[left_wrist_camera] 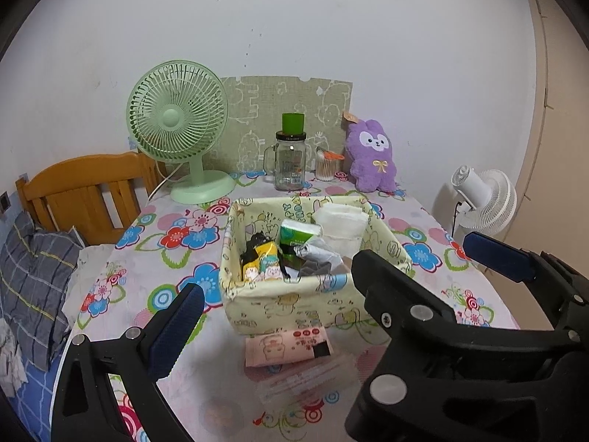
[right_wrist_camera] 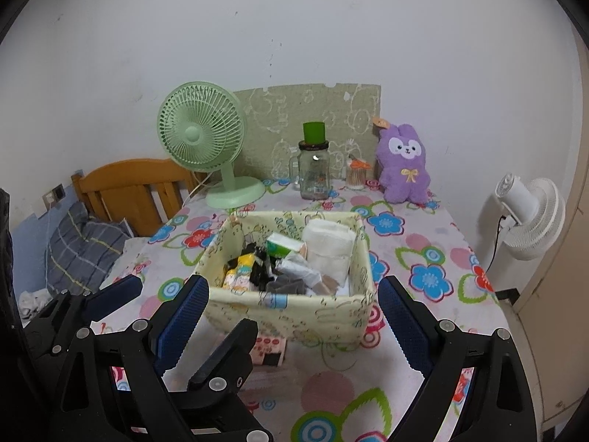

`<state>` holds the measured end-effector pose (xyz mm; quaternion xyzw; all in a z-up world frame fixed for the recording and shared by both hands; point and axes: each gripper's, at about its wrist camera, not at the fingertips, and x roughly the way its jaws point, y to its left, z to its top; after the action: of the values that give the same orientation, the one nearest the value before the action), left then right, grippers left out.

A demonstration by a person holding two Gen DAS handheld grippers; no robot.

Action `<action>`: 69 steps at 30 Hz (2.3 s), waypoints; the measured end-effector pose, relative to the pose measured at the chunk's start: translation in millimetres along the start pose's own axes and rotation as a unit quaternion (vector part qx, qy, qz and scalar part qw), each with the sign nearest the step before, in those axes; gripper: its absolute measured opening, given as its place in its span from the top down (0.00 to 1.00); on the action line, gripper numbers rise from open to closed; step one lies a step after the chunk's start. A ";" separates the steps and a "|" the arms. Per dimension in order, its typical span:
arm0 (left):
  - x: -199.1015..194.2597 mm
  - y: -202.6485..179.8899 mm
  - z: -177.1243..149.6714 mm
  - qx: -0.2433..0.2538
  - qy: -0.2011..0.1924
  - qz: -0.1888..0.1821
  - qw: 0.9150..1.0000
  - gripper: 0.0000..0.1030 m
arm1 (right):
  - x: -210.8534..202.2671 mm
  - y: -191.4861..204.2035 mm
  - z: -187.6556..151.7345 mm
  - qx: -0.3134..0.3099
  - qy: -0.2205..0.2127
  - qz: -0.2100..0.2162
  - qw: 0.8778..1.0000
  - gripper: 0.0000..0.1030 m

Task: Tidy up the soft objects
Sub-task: 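Withdraw both open tools up and back from the fabric box, then lower both tools toward the clear straw bag and pink wipes pack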

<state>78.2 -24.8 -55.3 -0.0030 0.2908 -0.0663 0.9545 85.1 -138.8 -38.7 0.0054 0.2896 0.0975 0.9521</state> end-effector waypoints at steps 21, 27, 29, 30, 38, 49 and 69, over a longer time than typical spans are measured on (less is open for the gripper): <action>16.3 11.1 -51.4 0.007 0.032 -0.006 0.999 0.00 | 19.3 7.9 -55.8 0.013 0.018 0.014 1.000 0.14; 22.3 13.2 -63.8 0.008 0.042 0.001 0.999 0.00 | 28.8 11.0 -68.8 0.011 0.035 0.015 0.999 0.15; 23.9 14.5 -67.0 0.007 0.046 0.000 0.999 0.01 | 31.0 11.9 -72.7 0.010 0.039 0.013 0.999 0.15; 25.0 15.0 -68.5 0.007 0.048 0.001 0.999 0.01 | 31.8 12.2 -74.4 0.009 0.040 0.013 0.999 0.15; 34.8 17.7 -79.0 0.021 0.063 0.004 0.998 0.05 | 44.9 13.8 -85.7 0.012 0.060 0.013 0.998 0.15; 62.2 9.2 -83.6 0.040 0.090 -0.028 0.995 0.10 | 61.0 1.6 -95.2 0.022 0.083 -0.010 0.996 0.15; 91.9 -21.0 -84.3 0.092 0.126 -0.057 0.986 0.20 | 74.4 -33.5 -102.9 0.052 0.103 -0.038 0.993 0.15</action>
<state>104.3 -54.7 -175.4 0.0765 0.4003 -0.1473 0.9012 94.8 -162.4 -167.5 0.0336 0.3904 0.0463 0.9189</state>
